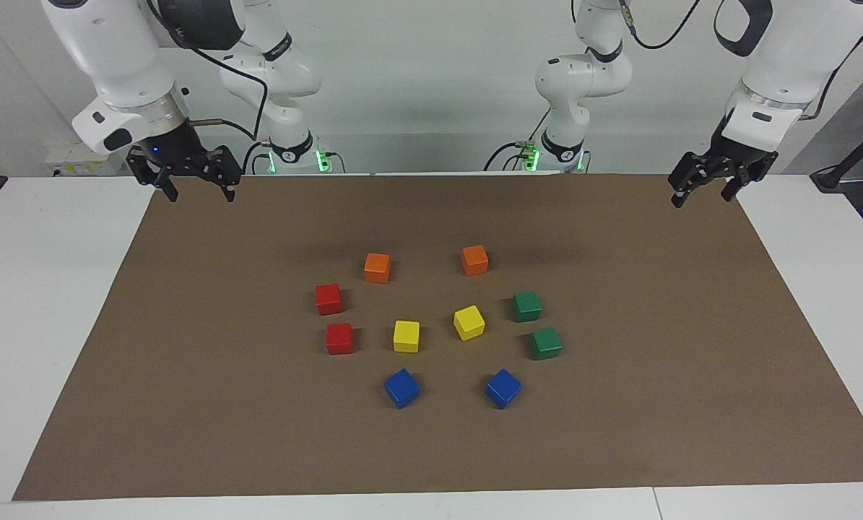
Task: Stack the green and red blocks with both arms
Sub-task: 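Reach the nearer green block with the left gripper while the right gripper grasps red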
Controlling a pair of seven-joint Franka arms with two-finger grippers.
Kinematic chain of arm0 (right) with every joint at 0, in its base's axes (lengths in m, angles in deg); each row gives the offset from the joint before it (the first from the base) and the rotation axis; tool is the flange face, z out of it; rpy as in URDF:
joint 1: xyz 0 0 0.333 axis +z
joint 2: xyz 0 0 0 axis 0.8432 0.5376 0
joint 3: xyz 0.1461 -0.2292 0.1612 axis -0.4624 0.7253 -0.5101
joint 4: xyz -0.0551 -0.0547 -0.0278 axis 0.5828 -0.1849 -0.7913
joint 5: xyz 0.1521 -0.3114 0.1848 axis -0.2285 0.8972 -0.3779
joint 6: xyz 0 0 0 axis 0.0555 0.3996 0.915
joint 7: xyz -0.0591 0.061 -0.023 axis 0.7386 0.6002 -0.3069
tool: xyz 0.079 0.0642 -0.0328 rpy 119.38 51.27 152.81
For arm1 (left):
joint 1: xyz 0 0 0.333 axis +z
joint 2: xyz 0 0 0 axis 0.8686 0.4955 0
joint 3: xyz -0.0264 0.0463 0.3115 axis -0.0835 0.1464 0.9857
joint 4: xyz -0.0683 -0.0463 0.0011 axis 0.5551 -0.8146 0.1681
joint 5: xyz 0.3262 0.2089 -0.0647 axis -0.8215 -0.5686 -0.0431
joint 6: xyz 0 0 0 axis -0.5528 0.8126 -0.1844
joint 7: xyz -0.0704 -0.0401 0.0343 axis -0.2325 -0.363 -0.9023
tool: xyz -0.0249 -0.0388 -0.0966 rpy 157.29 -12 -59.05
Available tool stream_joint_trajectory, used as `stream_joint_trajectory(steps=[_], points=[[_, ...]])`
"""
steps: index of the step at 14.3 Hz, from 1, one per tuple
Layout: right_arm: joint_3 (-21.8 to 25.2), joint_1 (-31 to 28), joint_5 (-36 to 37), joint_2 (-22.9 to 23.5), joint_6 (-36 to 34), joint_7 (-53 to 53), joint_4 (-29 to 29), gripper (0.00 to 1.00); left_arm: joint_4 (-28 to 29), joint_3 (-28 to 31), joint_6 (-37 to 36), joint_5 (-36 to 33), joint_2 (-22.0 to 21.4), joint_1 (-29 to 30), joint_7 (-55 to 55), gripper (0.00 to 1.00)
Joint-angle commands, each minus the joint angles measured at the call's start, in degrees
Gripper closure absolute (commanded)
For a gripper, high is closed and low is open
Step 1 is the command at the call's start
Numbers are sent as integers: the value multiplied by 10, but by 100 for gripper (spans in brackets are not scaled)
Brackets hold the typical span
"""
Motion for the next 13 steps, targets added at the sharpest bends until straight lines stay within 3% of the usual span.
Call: stream_joint_trajectory(steps=[1,8,13], points=[[-2,12,-7,1,15,20,12,0,0,4,1,7,-6,-5,-2,0],[-2,53,-21,0,101,86,82,0,0,4,2,7,-6,-5,-2,0],[-2,84,-23,44,202,127,125,1,26,3,23,8,-19,-9,-14,0]])
